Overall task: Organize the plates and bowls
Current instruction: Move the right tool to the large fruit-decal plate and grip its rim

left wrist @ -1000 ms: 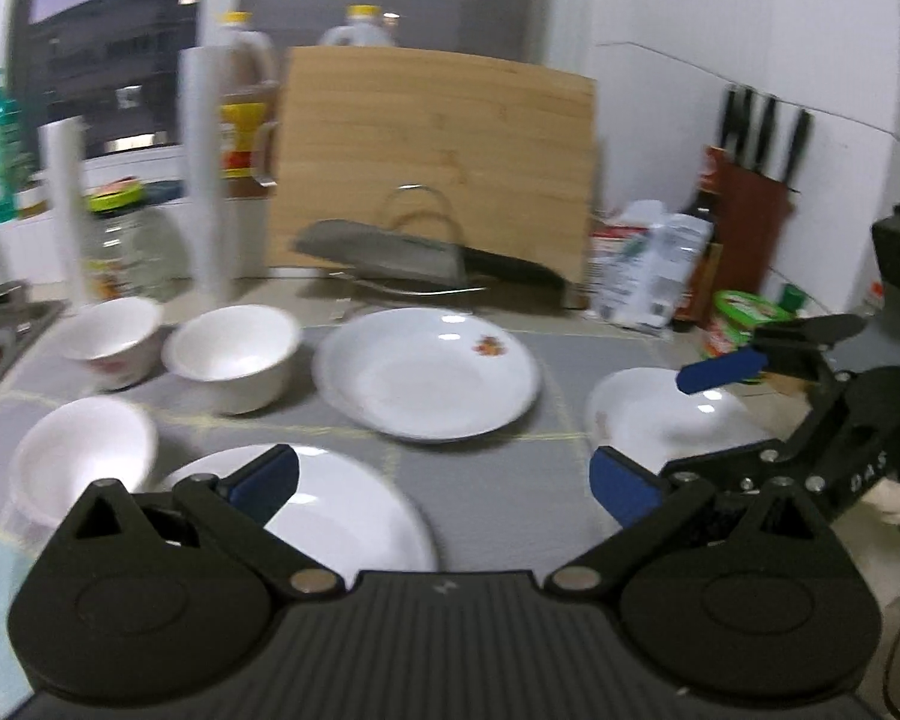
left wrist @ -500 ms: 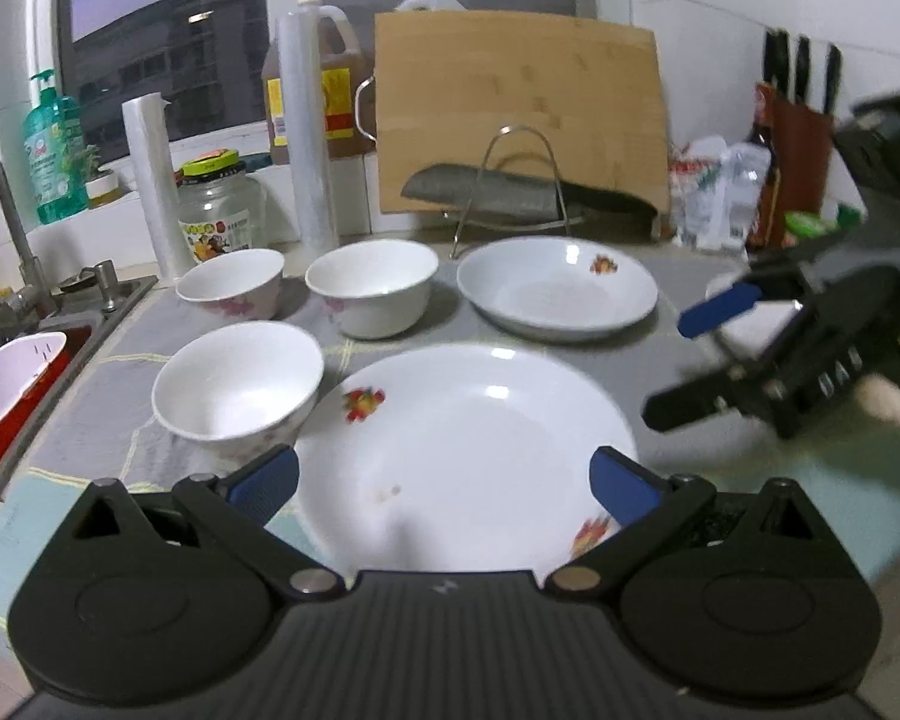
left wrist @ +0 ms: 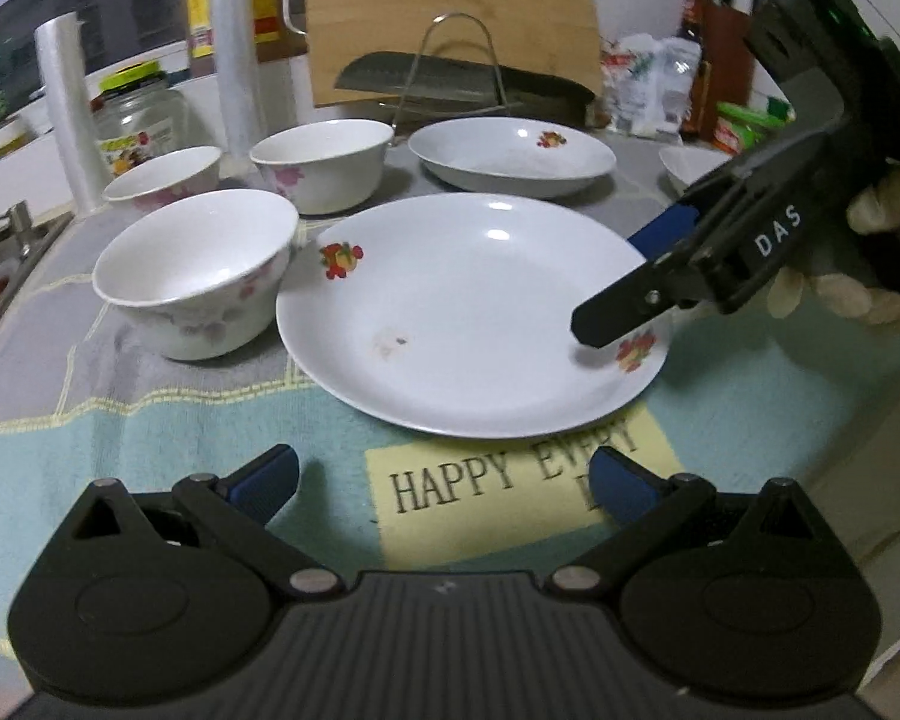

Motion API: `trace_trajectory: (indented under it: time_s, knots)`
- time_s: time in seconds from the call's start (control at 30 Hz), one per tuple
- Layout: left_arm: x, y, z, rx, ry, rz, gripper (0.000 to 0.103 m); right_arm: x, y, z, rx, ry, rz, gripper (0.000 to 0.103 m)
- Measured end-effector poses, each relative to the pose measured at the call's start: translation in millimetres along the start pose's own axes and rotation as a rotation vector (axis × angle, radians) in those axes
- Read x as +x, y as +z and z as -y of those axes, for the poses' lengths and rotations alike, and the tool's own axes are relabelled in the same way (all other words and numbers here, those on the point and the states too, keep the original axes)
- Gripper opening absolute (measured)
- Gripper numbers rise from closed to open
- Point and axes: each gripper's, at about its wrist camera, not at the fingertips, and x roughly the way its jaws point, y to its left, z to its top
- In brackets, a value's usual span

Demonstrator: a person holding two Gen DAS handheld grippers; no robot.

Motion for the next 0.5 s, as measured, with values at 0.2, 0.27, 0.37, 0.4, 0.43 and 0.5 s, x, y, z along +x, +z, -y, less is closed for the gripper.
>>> trace_trajectory:
  time_s: [0.2, 0.27, 0.37, 0.4, 0.43, 0.5]
  knots:
    - [7, -4, -7, 0.029, -0.057, -0.001, 0.102, 12, 3, -10, -0.024, -0.058, -0.002, 0.103]
    - [9, -2, -9, 0.03, -0.063, 0.003, 0.102, 14, 6, -10, -0.032, -0.062, -0.008, 0.103]
    - [12, 0, -10, 0.032, -0.064, 0.013, 0.102, 19, 11, -12, -0.072, -0.084, -0.02, 0.103]
    - [13, 1, -11, 0.031, -0.063, 0.014, 0.102, 21, 13, -13, -0.089, -0.091, -0.025, 0.103]
    - [14, 2, -11, 0.03, -0.061, 0.016, 0.102, 23, 14, -14, -0.109, -0.1, -0.029, 0.103]
    - [17, 4, -12, 0.03, -0.059, 0.016, 0.103, 25, 17, -12, -0.125, -0.089, -0.031, 0.103]
